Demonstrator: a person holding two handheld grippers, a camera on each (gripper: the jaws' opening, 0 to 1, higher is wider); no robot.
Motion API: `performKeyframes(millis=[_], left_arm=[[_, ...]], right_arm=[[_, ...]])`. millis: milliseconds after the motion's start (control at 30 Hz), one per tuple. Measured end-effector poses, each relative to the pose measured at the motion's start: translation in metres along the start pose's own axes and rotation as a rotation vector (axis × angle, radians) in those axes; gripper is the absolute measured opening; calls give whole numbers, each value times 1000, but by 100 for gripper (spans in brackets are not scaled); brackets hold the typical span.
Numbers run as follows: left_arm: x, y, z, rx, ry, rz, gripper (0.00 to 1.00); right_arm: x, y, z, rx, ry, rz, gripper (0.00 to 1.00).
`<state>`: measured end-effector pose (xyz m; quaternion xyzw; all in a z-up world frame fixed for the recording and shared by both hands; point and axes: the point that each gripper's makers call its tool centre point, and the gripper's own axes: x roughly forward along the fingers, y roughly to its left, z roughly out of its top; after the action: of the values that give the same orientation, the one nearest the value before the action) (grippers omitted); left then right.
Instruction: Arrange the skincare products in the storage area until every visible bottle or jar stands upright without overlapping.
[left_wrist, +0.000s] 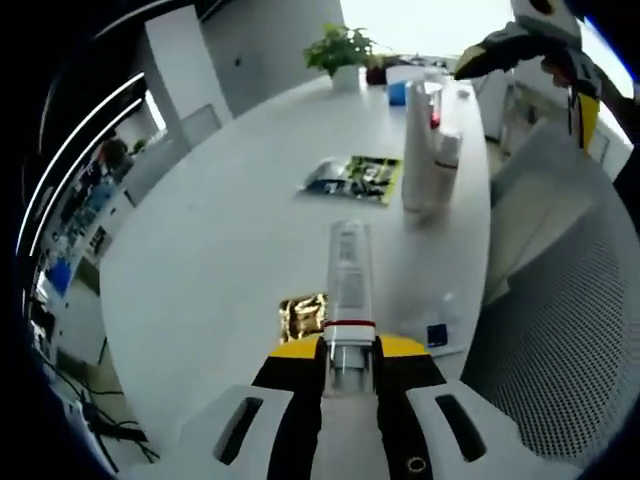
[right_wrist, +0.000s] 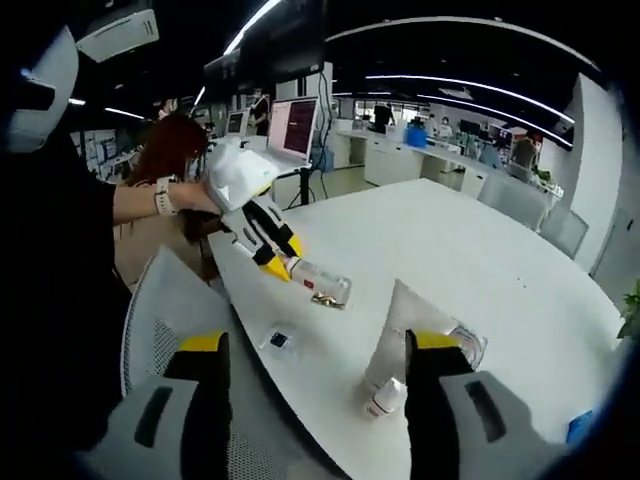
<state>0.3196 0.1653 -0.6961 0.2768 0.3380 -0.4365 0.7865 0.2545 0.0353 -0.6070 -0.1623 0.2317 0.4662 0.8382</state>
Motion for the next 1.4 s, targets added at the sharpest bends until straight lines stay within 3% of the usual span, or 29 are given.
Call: performKeyframes(millis=[167, 433, 467, 600, 833, 900, 1200, 1400], left_arm=[[-3, -13, 2, 37, 33, -37, 15], [-1, -33, 7, 98, 75, -87, 15], [-1, -36, 9, 135, 74, -87, 15], [4, -47, 9, 133, 94, -124, 15], [4, -60, 17, 219, 128, -153, 15], [4, -62, 20, 253, 146, -142, 15], [7, -79, 31, 330, 159, -173, 15], [7, -79, 33, 378, 174, -166, 15]], right_arm=[[25, 12, 0, -39, 16, 61, 61], [64, 28, -5, -179, 58, 126, 51], [65, 28, -5, -184, 61, 127, 49], [75, 29, -12, -288, 96, 133, 47], [88, 31, -25, -364, 153, 151, 40], [92, 29, -34, -354, 190, 153, 39], [100, 29, -41, -394, 199, 173, 32], [102, 30, -44, -395, 199, 186, 28]])
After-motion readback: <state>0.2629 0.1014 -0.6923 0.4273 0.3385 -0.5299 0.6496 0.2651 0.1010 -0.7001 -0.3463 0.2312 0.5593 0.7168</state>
